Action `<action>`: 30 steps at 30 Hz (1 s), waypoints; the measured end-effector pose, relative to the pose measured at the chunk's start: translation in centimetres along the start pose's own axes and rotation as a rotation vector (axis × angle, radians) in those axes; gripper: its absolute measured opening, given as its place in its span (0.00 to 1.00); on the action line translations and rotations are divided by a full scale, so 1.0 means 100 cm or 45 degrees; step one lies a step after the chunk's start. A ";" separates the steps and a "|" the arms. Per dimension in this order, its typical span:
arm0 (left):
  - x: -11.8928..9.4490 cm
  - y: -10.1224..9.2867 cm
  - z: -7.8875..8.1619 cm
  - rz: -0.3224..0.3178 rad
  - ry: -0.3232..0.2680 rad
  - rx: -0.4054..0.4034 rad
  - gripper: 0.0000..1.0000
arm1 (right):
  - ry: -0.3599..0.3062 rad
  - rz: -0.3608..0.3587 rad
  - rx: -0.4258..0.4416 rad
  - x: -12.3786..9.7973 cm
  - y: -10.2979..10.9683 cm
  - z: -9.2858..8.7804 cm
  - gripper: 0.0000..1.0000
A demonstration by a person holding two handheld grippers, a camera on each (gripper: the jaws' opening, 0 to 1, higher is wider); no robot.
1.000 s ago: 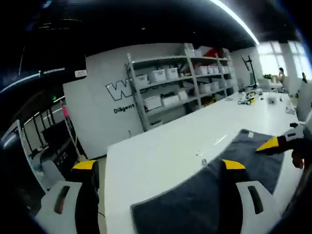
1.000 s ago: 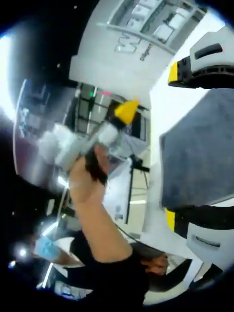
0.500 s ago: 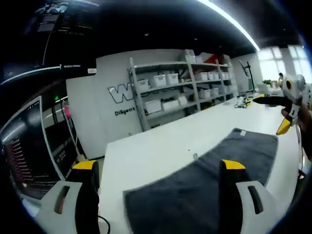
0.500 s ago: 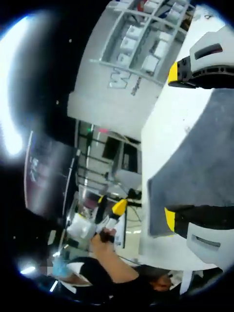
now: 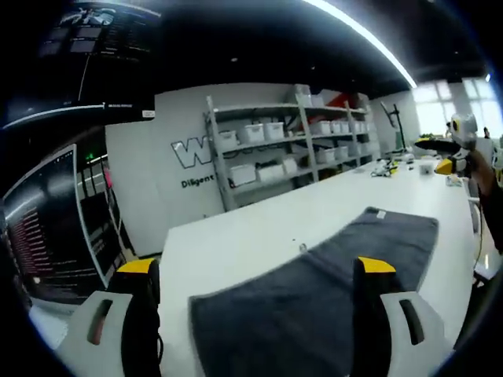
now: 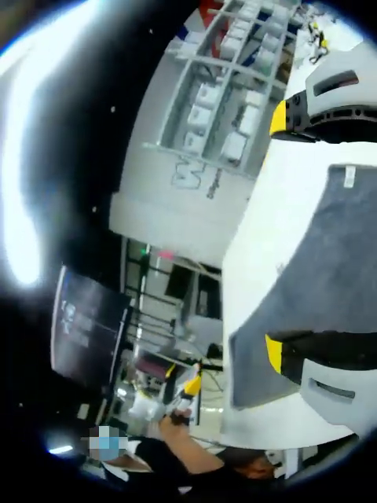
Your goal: Open the folded towel by lifting each exposed corner and separating the folded layers until the towel lies flat within the target outline without major curled edges
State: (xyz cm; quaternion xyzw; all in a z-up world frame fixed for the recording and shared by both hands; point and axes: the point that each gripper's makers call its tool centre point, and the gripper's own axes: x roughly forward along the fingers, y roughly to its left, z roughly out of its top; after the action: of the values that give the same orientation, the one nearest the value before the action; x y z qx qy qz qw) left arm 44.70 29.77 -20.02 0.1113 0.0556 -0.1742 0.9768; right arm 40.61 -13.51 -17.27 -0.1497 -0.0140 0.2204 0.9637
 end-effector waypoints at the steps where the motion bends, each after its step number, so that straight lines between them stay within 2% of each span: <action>1: -0.002 0.001 -0.001 0.009 0.000 -0.001 1.00 | 0.006 -0.014 -0.001 -0.004 -0.006 -0.003 1.00; 6: -0.008 0.001 -0.005 0.022 -0.006 -0.008 1.00 | 0.034 -0.076 0.004 -0.021 -0.029 -0.017 1.00; 12: -0.017 -0.008 -0.027 0.013 0.023 0.011 1.00 | 0.060 -0.139 0.030 -0.041 -0.050 -0.035 1.00; 16: -0.023 -0.018 -0.033 -0.009 0.016 -0.004 1.00 | 0.070 -0.158 0.046 -0.049 -0.056 -0.045 1.00; 18: -0.027 -0.024 -0.036 -0.024 0.018 -0.025 1.00 | 0.078 -0.154 0.057 -0.052 -0.055 -0.051 1.00; 22: -0.036 -0.038 -0.039 -0.043 -0.025 -0.089 1.00 | 0.102 -0.126 0.079 -0.059 -0.044 -0.066 1.00; 27: -0.042 -0.054 -0.056 -0.067 0.007 -0.079 1.00 | 0.110 -0.115 0.120 -0.067 -0.032 -0.081 1.00; 30: -0.050 -0.062 -0.062 -0.094 -0.002 -0.095 1.00 | 0.119 -0.106 0.148 -0.072 -0.024 -0.093 1.00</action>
State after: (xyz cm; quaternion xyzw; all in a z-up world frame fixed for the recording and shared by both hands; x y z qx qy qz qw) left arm 37.38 27.20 -26.53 0.0725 0.0655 -0.2079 0.9732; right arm 35.98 -21.29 -25.14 -0.1029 0.0374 0.1733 0.9788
